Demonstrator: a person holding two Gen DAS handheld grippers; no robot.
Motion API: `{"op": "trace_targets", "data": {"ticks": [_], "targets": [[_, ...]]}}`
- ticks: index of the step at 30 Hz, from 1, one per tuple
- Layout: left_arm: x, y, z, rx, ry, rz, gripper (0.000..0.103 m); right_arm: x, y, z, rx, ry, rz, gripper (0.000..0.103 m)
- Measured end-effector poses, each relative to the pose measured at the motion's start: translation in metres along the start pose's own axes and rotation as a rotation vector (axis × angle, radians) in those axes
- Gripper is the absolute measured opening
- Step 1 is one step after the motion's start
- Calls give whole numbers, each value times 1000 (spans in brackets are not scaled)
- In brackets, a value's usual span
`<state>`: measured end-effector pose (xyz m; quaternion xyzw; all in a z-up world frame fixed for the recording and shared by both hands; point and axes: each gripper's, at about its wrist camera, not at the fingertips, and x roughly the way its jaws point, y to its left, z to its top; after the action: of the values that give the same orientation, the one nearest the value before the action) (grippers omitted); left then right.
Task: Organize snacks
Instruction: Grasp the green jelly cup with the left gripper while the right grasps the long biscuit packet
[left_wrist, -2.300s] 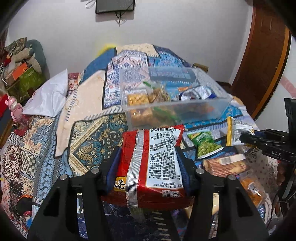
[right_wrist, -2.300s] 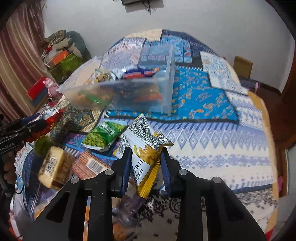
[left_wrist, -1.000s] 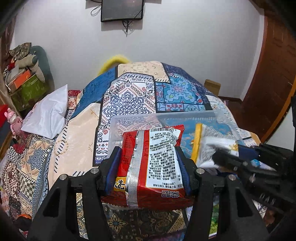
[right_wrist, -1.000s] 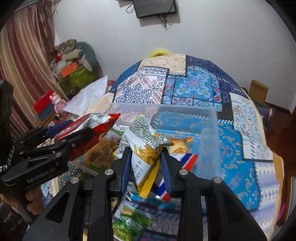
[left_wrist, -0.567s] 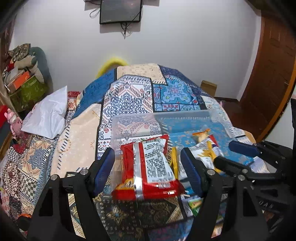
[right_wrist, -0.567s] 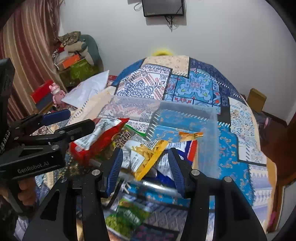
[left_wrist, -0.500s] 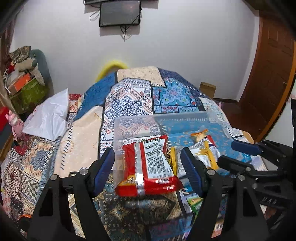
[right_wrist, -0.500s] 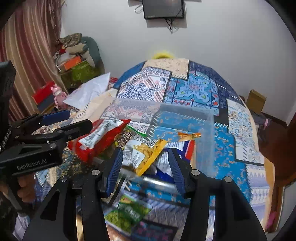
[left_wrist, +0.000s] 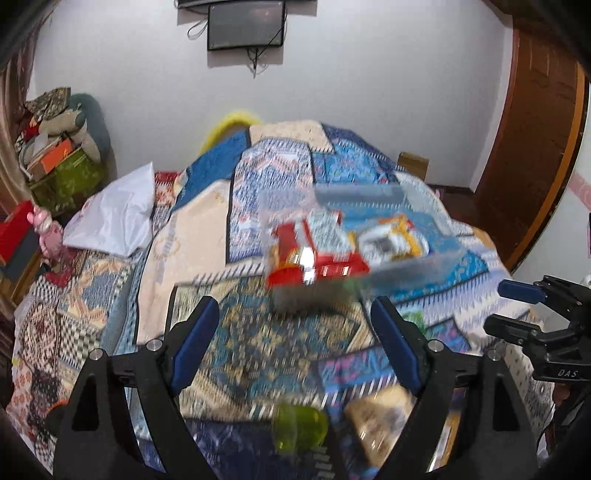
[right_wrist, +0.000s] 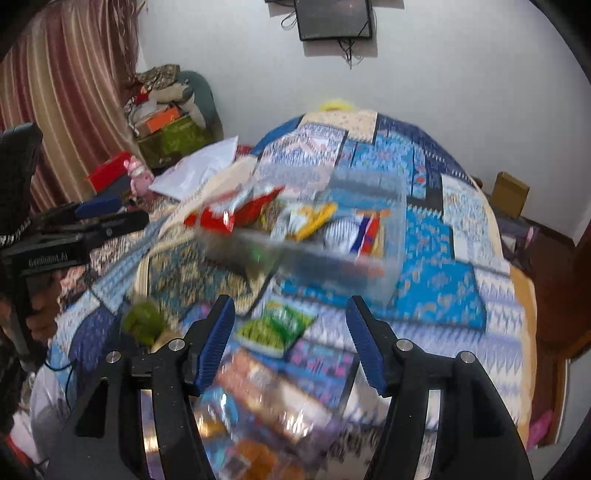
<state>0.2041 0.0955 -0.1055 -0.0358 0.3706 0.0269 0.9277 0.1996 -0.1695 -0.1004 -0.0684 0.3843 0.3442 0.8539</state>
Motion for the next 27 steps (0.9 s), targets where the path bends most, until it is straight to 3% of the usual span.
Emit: {"op": "trace_targets", "data": {"ticks": [11,14,18,21,27], "targets": [[14,11,-61,-19,117,14,84,29,12,-52,-31,177,25,59],[17,10,-73,-13,137,7,84,36,15,-55,-41,199,31,60],[22,8,-82,-5,158,-10,84,43,21,-53,-88,206,2,71],[28,8,-85,-10,167,-17,84,53,21,-52,-115,225,-33,71],[41,9,-89,-27,196,-39,82,66,2,-48,-53,254,18,72]]}}
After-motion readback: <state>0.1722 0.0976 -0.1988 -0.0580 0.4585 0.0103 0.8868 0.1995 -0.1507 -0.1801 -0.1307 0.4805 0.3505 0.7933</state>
